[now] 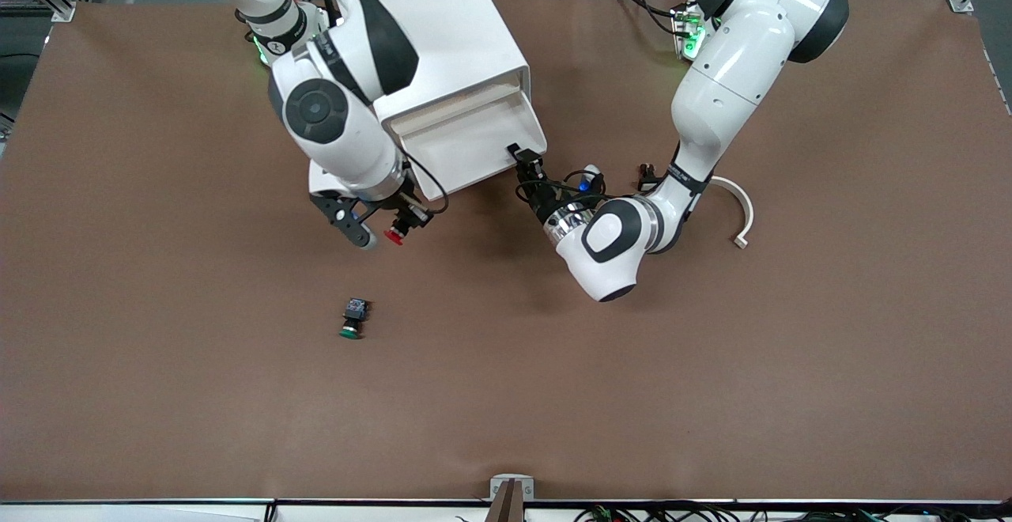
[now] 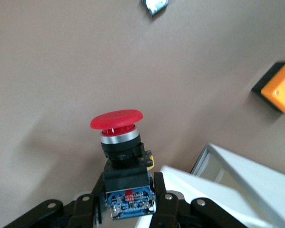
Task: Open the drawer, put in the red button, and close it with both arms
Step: 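Pull the drawer open with the left gripper while the right gripper carries the button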
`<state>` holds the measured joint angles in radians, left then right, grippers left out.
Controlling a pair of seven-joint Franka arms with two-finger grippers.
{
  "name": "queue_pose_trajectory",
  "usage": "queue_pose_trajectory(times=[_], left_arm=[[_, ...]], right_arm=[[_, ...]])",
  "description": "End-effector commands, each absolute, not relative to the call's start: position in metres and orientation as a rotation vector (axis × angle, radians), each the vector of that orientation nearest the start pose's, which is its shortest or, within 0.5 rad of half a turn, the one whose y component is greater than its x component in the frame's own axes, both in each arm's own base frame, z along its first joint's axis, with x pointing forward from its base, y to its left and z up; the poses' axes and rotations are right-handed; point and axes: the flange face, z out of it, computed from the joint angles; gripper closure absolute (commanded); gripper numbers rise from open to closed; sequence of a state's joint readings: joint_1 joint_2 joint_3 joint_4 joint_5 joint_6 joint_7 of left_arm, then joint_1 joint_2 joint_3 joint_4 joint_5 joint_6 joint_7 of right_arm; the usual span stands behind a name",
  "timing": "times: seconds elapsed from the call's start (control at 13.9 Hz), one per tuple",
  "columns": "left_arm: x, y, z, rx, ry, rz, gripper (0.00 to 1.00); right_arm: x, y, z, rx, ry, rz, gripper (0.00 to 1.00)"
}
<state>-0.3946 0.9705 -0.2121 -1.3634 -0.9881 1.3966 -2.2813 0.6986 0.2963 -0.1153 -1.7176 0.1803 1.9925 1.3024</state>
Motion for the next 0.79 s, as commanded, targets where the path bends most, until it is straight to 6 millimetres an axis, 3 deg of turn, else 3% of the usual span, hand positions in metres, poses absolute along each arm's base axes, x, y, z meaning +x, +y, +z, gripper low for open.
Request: queue_pose_trajectory(times=[0.0, 0.36, 0.57, 0.65, 0.72], left_arm=[[0.509, -0.422, 0.162, -1.025, -1.704, 1.57, 0.87], [0.515, -0.417, 0.164, -1.023, -1.715, 1.58, 0.81], [0.518, -0.412, 0.163, -1.016, -1.721, 1.587, 0.77], [0.521, -0.409, 0.163, -1.017, -1.725, 1.592, 0.69], [0.526, -0.402, 0.164, -1.04, -1.728, 1.617, 0.5]], right_arm=[[0.5, 0.38, 0.419, -2.794, 1.274, 0.202, 1.0], [0.444, 0.411, 0.41, -2.756, 1.379, 0.207, 1.0], [0.414, 0.442, 0.4, -2.705, 1.451, 0.186, 1.0], [0.403, 0.454, 0.399, -2.695, 1.464, 0.179, 1.0], [0.397, 0.461, 0.398, -2.683, 1.48, 0.173, 1.0]])
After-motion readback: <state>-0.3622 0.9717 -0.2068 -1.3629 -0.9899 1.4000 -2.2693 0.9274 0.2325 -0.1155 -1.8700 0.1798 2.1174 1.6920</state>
